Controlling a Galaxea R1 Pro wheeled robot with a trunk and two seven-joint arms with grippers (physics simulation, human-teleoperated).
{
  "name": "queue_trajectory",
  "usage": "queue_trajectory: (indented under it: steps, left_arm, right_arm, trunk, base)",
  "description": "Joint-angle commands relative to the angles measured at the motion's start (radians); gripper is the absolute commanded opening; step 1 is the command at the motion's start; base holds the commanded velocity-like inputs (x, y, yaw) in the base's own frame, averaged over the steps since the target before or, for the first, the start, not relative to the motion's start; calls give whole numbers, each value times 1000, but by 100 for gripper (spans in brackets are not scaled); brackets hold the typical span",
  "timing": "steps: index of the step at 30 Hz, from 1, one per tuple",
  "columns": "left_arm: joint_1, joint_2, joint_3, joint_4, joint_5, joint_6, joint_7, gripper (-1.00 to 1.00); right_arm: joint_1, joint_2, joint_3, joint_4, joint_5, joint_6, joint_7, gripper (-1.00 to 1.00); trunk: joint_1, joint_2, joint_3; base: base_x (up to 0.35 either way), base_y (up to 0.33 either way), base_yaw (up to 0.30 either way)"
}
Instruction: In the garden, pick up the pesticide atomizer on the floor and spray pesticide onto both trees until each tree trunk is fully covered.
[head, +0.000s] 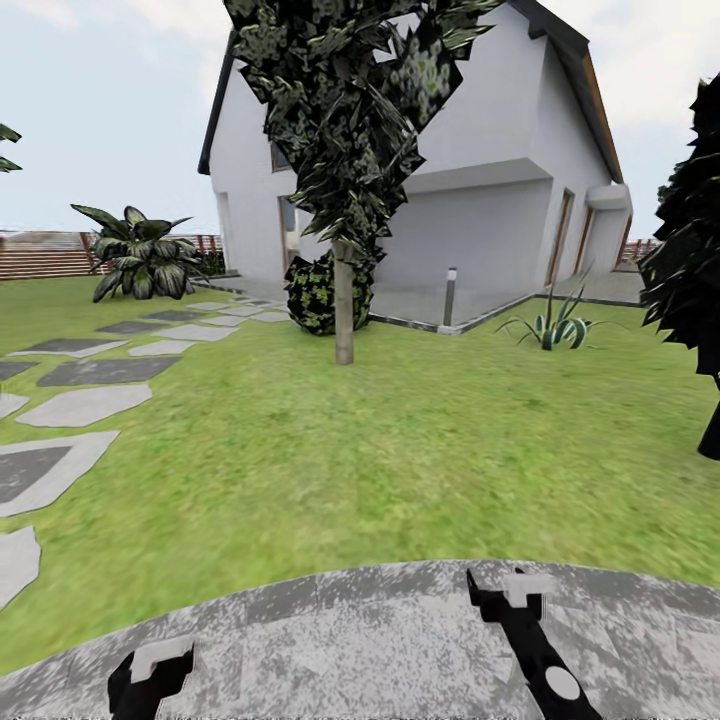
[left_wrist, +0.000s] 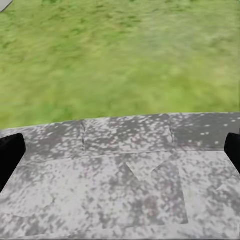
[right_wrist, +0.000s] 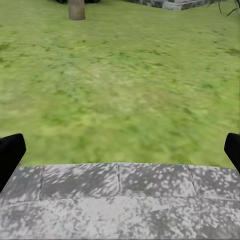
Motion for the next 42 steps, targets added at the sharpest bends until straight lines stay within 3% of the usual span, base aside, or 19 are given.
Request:
queue_trajectory:
  steps: [1,16,34,42]
  left_arm:
    - [-1,0,0,1,1,-3,2,100]
    - [0,-2,-4,-6,-6,-2,-8,100]
    - [0,-6,-14,-9,-8,-5,-10,100]
    - [0,-8,-15,-28,-50,1,-9,100]
  right_arm:
    - [-1,-1,0,1,1,-3,0,100]
    - [-2,0,-3,-3,0,-3,-1,100]
    - [-2,1,-3,0,0,-3,-1,100]
    - [-2,0,-2,-3,-1,-3,-1,100]
  trunk:
    - [0,0,-1]
    - [0,0,-1]
    - [0,0,-1]
    - [0,0,-1]
  base:
    - [-89,280,0]
    - [-209,253,18]
    - [-190,228,261]
    - [-3,13,160]
